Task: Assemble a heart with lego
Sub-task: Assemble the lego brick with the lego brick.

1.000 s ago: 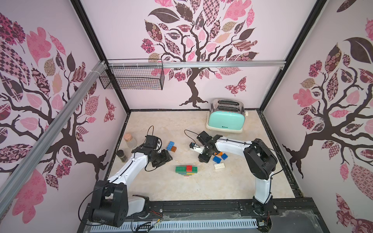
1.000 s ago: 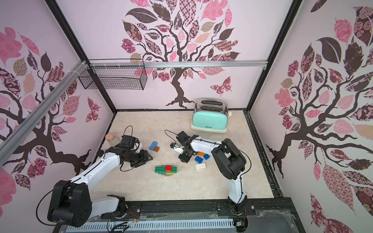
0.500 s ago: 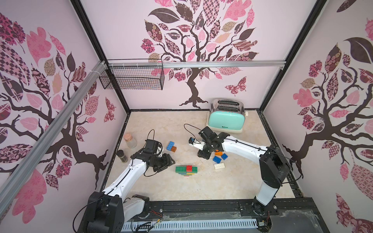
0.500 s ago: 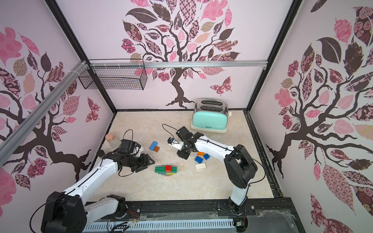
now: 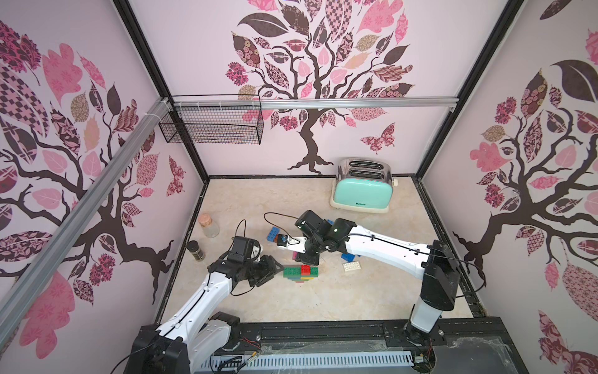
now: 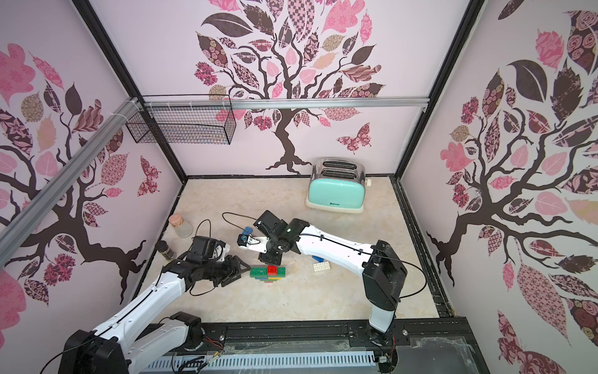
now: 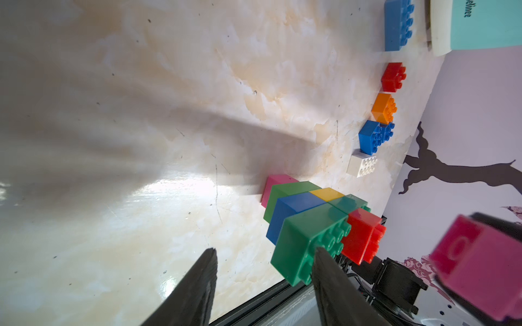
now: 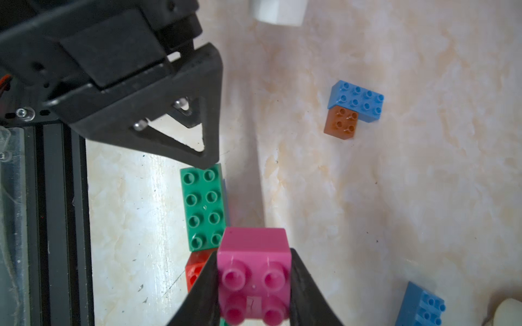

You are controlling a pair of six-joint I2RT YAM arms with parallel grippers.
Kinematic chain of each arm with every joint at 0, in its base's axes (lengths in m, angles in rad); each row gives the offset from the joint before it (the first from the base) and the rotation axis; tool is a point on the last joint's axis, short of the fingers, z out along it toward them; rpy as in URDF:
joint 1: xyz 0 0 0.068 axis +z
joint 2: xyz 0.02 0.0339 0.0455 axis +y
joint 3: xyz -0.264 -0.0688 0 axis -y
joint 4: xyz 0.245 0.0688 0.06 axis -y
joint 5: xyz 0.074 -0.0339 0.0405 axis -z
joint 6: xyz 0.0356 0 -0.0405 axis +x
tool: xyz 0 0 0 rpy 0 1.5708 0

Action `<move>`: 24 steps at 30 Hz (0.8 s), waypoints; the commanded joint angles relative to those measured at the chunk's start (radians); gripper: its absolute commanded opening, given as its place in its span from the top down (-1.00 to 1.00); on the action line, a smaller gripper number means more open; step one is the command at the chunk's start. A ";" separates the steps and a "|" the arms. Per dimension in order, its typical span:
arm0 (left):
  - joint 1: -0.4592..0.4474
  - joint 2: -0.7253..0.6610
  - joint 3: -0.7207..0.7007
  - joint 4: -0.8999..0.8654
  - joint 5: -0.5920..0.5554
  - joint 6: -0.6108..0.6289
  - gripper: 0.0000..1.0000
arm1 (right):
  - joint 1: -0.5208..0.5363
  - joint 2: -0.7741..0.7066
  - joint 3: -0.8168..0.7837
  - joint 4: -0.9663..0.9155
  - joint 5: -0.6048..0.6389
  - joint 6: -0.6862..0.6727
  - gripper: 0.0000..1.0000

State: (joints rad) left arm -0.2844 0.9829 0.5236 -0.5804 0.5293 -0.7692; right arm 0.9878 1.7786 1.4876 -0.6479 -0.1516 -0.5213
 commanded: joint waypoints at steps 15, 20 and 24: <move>-0.003 -0.048 -0.020 0.042 -0.008 -0.042 -0.14 | 0.037 0.106 0.074 -0.132 -0.029 -0.069 0.35; -0.004 -0.044 -0.023 0.040 -0.002 -0.041 -0.14 | 0.045 0.127 0.086 -0.145 -0.027 -0.060 0.35; -0.003 -0.047 -0.028 0.040 -0.003 -0.044 -0.14 | 0.053 0.144 0.107 -0.157 -0.031 -0.051 0.35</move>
State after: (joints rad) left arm -0.2852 0.9367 0.5045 -0.5549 0.5316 -0.8131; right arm 1.0313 1.9053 1.5513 -0.7532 -0.1696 -0.5770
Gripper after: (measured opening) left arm 0.573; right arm 0.361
